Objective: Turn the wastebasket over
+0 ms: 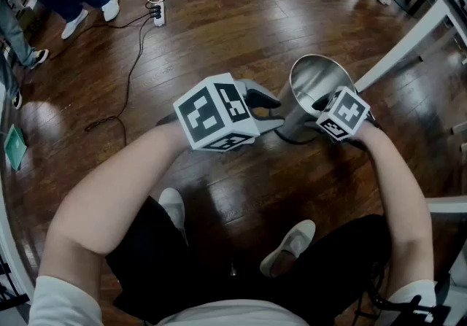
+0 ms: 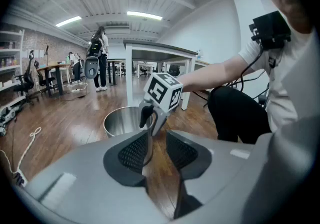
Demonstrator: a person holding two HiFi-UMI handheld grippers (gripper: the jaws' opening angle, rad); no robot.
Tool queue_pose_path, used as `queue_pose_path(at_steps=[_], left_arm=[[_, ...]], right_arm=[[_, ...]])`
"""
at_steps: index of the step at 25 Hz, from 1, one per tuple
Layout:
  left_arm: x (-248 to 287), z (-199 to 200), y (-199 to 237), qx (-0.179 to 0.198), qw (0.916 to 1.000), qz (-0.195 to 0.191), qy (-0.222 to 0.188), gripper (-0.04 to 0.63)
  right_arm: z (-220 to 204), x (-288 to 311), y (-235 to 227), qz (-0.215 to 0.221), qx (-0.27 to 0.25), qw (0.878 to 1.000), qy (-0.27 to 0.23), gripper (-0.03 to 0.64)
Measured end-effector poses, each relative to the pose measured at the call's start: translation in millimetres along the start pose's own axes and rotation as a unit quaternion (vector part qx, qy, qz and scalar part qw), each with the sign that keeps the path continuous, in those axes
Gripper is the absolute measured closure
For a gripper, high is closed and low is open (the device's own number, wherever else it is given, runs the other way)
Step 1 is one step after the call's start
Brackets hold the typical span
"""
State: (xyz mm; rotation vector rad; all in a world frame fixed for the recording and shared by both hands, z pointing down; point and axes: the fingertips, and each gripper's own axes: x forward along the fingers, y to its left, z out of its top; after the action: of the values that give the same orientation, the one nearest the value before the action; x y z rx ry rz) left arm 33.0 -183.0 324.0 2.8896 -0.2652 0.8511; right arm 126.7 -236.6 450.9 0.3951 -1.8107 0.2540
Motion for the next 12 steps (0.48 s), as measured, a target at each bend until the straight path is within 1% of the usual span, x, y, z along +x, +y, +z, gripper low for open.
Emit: queue_pose_path(at_steps=[4,6,8,10,12], left_arm=[[9,-5,-1,-0.005,0.9999,-0.016,0.002,0.482],[13,-3,0,-0.013,0.9998,-0.016,-0.005,0.481],[18,1,3,-0.019,0.9996,-0.016,-0.011,0.482],[23,3,5,-0.023,0.9995,-0.019,-0.014,0.481],[25,0,8,-0.026,0.9994,-0.022,-0.011,0.482]], right_arm=[[7,36,-15,0.022,0.002,0.999,0.033,0.403],[7,53,-17,0.033,0.0,0.998,0.054,0.405],[4,69,-20,0.034,-0.002,0.997,0.073,0.414],[2,82,-22,0.035,0.003,0.996,0.084,0.441],[4,91,-21,0.046,0.011,0.995,0.09,0.483]])
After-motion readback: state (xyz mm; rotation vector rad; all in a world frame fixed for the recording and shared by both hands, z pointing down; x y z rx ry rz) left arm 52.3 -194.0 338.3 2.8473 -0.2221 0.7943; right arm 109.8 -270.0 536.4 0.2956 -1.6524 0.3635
